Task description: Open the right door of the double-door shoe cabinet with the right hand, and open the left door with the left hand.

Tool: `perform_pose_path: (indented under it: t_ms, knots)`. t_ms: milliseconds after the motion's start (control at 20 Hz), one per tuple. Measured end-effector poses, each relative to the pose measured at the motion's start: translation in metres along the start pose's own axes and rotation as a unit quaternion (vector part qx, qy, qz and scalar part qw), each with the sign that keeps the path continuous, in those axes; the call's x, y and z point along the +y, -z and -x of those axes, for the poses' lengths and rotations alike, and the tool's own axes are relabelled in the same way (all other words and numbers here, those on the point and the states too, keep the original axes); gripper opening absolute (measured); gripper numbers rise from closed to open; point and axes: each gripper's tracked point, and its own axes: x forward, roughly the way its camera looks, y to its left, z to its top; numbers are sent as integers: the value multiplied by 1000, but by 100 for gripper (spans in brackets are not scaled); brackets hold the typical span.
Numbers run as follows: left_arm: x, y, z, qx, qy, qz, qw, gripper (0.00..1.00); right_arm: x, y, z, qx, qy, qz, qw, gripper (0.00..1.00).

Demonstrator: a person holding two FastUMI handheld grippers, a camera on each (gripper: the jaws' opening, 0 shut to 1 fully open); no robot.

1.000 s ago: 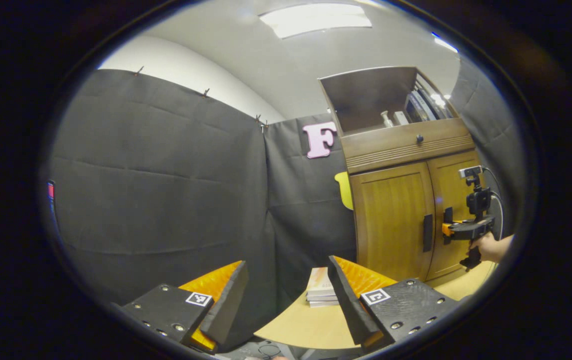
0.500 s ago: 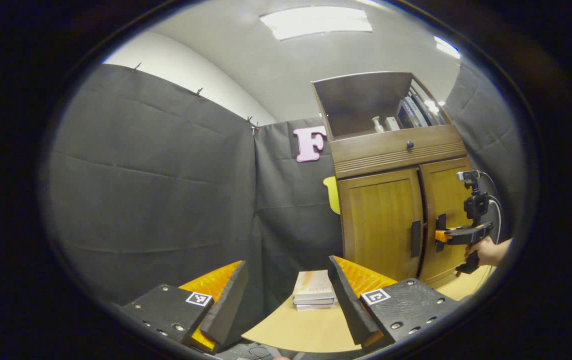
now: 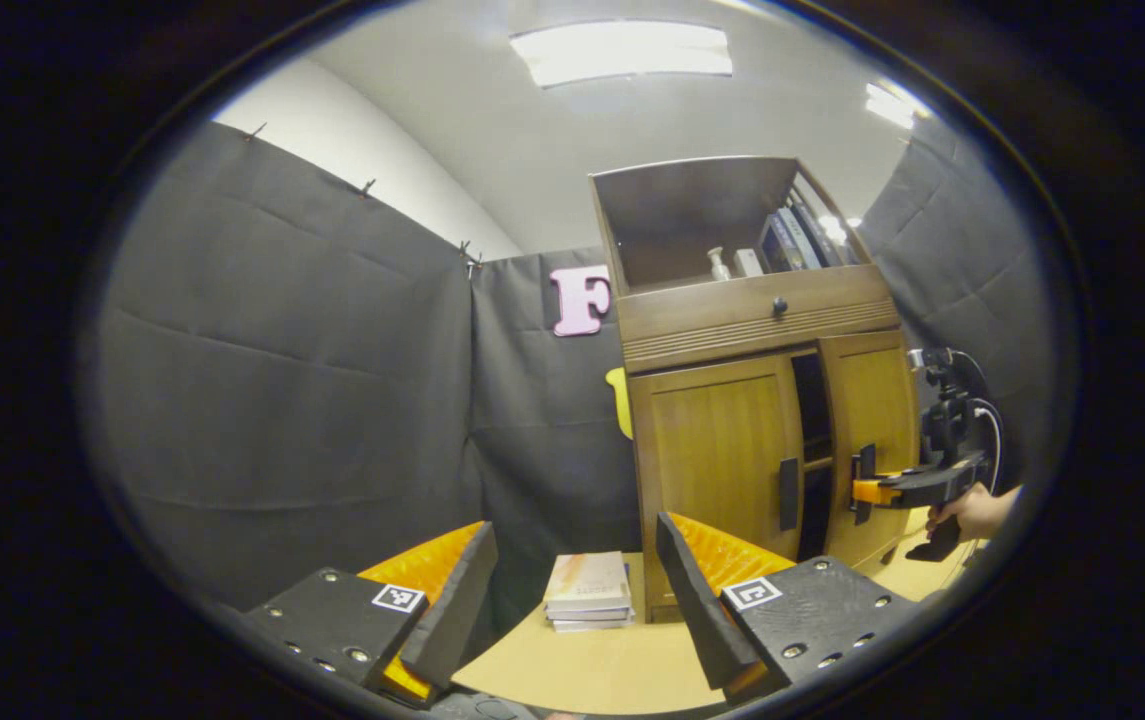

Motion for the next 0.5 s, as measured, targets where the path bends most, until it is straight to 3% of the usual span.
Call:
perform_pose_path:
  t_ms: [300, 500]
  knots:
    - [-12, -7, -1, -9, 32, 5, 999, 94, -13, 4, 36, 7, -3, 0, 1000, 14]
    - [-47, -8, -15, -9, 55, 9, 998, 94, -27, 7, 59, 8, 1, -1, 1000, 17]
